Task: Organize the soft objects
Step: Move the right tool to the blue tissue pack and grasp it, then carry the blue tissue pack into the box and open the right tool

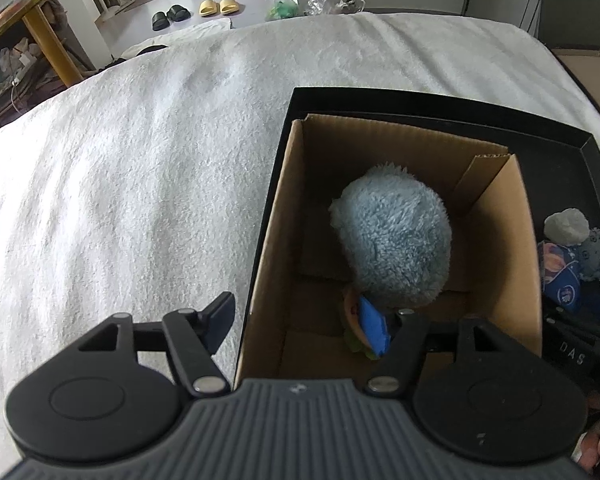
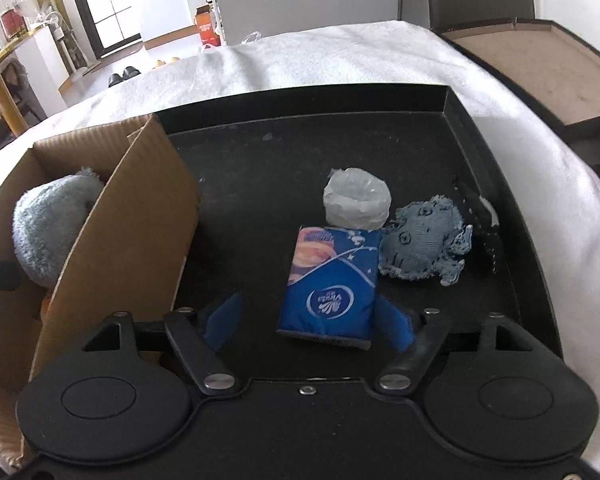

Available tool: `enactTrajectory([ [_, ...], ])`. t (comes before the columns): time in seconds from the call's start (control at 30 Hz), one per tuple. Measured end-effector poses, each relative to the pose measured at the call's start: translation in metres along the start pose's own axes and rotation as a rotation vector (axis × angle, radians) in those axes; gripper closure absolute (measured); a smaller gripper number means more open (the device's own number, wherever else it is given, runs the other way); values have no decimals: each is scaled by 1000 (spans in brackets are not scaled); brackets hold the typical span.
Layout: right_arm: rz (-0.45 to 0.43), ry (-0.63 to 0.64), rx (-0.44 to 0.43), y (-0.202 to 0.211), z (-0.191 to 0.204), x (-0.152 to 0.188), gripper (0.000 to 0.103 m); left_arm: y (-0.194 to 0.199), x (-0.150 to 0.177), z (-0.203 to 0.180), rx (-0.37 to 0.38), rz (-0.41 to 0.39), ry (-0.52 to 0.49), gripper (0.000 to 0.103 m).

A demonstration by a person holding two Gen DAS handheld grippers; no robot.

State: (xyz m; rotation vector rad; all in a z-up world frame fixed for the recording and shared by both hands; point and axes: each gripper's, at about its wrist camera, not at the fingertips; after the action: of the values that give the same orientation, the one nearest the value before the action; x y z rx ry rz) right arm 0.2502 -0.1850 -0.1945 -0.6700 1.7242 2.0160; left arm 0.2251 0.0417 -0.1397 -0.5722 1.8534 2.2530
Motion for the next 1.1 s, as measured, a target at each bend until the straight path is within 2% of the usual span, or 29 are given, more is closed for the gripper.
enactTrajectory([
  [0.1, -18, 10, 44, -3, 0, -1, 22, -1, -1, 0, -5, 0, -1, 37],
  [0.17, -20, 19, 69, -6, -1, 0, 26, -1, 0, 0, -8, 2, 2, 37],
  [0.2, -16, 23, 75, -8, -1, 1, 46, -1, 0, 1, -8, 2, 4, 37],
  [0.23, -2, 21, 67, -9, -3, 3, 53, 0, 0, 1, -8, 0, 6, 37],
  [0.3, 16, -3, 52, -8, -7, 3, 53, 2, 1, 1, -8, -2, 6, 37],
  [0.73, 8, 30, 19, 27, -3, -9, 54, 17, 10, 17, 21, -24, 29, 37],
  [1.1, -44, 60, -40, 67, 26, -31, 53, 33, 12, 30, 75, -55, 67, 37],
])
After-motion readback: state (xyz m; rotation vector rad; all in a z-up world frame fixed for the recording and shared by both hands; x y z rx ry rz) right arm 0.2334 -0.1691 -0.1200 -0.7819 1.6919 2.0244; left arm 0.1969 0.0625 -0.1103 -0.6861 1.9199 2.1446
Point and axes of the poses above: each gripper's, at about its wrist camera, not at the fingertips, and y roughly against the way its jaws point, z to its left, x to its underside, and after that the axes turned 5 degrees about -y, right-handed
